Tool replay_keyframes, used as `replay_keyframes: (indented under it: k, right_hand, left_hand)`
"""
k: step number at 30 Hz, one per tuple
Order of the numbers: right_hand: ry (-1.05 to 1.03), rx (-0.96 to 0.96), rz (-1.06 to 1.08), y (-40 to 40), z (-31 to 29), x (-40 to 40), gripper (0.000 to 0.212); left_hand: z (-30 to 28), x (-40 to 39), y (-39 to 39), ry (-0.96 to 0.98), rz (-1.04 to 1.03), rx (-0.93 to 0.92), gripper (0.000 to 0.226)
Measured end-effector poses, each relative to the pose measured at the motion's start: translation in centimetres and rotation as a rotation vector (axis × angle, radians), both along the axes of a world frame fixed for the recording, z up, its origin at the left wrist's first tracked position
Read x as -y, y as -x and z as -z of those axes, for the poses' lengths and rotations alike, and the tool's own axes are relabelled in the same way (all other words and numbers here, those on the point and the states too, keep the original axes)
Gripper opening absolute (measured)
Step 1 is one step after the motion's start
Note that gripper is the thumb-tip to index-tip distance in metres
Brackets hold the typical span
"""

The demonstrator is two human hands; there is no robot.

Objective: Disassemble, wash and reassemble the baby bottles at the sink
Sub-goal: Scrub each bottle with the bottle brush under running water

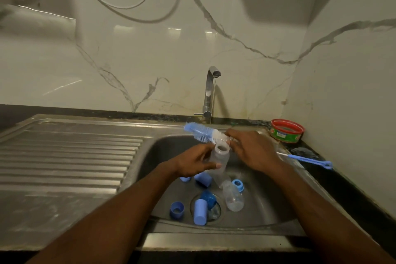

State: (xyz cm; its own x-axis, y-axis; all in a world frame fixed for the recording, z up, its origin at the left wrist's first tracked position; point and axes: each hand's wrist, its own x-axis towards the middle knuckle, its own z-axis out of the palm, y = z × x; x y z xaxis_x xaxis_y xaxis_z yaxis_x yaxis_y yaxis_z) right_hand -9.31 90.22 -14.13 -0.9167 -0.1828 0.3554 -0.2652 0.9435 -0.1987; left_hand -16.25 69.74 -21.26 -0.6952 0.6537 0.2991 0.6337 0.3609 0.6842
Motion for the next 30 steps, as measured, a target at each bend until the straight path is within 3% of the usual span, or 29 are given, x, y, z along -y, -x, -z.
replay_keyframes:
  k: [5,9,13,17,22,26,30]
  right_hand:
    - [-0.002,-0.07,0.024,0.0,-0.6,-2.1,0.031]
    - [-0.005,-0.047,-0.021,0.0,0.0,-1.0,0.025]
    - [-0.004,-0.098,0.064,0.4,-0.2,-1.7,0.035]
    - [-0.004,-0.084,0.023,0.3,0.2,-0.6,0.027]
    - [0.016,-0.135,0.098,0.5,0.0,-1.6,0.029]
    - [-0.008,-0.105,0.028,0.3,0.3,-0.4,0.025]
    - [-0.045,-0.124,0.04,0.1,-0.2,-0.8,0.025]
  left_hand:
    - [-1.1,0.4,0.4,-0.186,-0.074,0.103,0.048]
    - [-1.0,-0.3,-0.3,-0.067,-0.014,0.079,0.043]
    - [-1.4,1.1,1.0,-0.209,-0.221,0.047,0.049]
    - [-0.6,-0.1,0.4,-0.032,-0.058,0.009,0.044]
    - [-1.2,0.8,1.0,-0.2,-0.256,0.047,0.044]
    - [-0.9,0.0,0.2,0.002,-0.033,0.01,0.043]
    - [-0.2,-0.1,1.3,0.005,-0.222,-0.107,0.045]
